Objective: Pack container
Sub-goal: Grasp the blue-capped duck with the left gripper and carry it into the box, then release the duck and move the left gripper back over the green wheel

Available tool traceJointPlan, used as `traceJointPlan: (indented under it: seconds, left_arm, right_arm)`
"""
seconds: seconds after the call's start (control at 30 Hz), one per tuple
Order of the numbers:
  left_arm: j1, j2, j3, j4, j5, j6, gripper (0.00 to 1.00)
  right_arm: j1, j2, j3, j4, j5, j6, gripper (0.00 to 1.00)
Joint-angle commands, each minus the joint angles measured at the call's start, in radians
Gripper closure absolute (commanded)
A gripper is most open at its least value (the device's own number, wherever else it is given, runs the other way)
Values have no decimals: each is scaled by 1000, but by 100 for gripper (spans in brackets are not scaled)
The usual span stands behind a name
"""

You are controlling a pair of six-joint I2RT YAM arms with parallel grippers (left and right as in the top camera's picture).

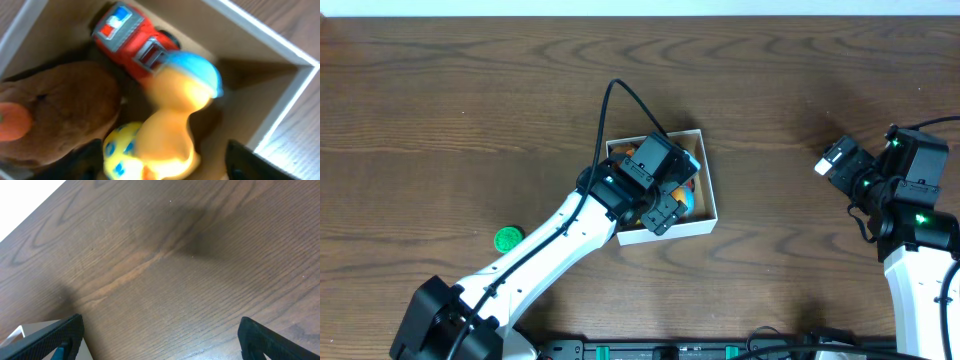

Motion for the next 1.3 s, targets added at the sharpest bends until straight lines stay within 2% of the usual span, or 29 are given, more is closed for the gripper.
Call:
traceJointPlan:
  seconds: [0.0, 0.17, 0.33, 0.53, 0.67, 0.97, 1.27]
  left_arm:
    - [11, -28, 11, -17, -81, 15, 17]
    - [63, -108, 52, -72, -140, -79, 16]
    - [171, -245, 114, -214, -167, -173, 15]
    - [414, -362, 109, -458, -219, -412, 15]
    - [555, -343, 54, -555, -219, -495, 15]
    - [716, -198, -128, -513, -217, -573, 15]
    - [784, -35, -203, -354, -216, -541, 15]
  right_arm:
    - [-7, -8, 19, -1, -4, 14, 1]
    - [-7, -8, 19, -1, -4, 14, 1]
    - [-7, -8, 19, -1, -4, 13, 1]
    - [-8, -8, 19, -1, -4, 14, 1]
    - [-7, -8, 19, -1, -4, 13, 1]
    - [-8, -8, 19, -1, -4, 14, 1]
    - [-7, -8, 19, -1, -4, 14, 1]
